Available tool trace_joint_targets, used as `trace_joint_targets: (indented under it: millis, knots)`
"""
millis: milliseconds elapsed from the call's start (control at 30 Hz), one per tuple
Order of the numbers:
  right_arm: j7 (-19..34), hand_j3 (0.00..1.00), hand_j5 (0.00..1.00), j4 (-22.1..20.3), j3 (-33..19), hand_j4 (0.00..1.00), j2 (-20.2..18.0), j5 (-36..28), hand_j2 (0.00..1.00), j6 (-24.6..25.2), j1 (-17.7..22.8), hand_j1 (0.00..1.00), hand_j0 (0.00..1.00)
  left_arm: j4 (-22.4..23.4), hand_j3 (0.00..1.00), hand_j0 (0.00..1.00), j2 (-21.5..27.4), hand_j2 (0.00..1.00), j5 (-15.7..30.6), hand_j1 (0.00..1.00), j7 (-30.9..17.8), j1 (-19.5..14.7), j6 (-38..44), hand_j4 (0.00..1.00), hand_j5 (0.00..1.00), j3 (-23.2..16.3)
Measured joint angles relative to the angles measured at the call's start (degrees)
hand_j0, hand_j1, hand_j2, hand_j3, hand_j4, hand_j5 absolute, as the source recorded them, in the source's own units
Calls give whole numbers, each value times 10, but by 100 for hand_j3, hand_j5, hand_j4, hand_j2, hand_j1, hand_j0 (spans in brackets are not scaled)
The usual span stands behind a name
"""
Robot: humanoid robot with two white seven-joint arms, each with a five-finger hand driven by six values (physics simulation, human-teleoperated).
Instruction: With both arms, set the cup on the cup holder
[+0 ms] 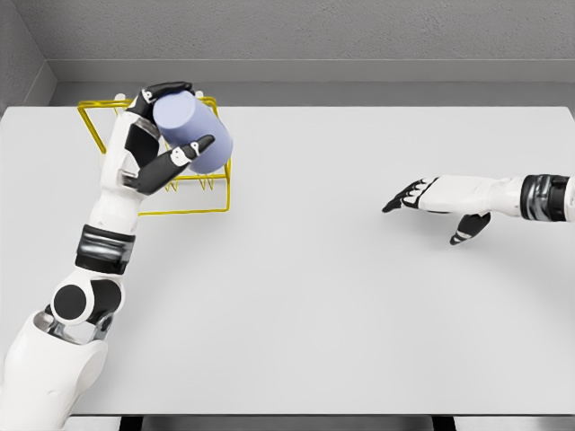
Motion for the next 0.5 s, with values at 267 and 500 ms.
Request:
trace_joint_targets:
  millis: [267, 500]
  knots:
    - [0, 100, 100, 2, 0, 100, 1, 1, 100, 0, -1, 100, 100, 0, 62, 62, 1, 62, 1, 62, 0, 4, 2, 62, 62, 10]
    - [0, 100, 100, 2, 0, 100, 1, 1, 100, 0, 0, 100, 100, 0, 69, 69, 2, 69, 0, 69, 0, 2, 3, 69, 69, 17]
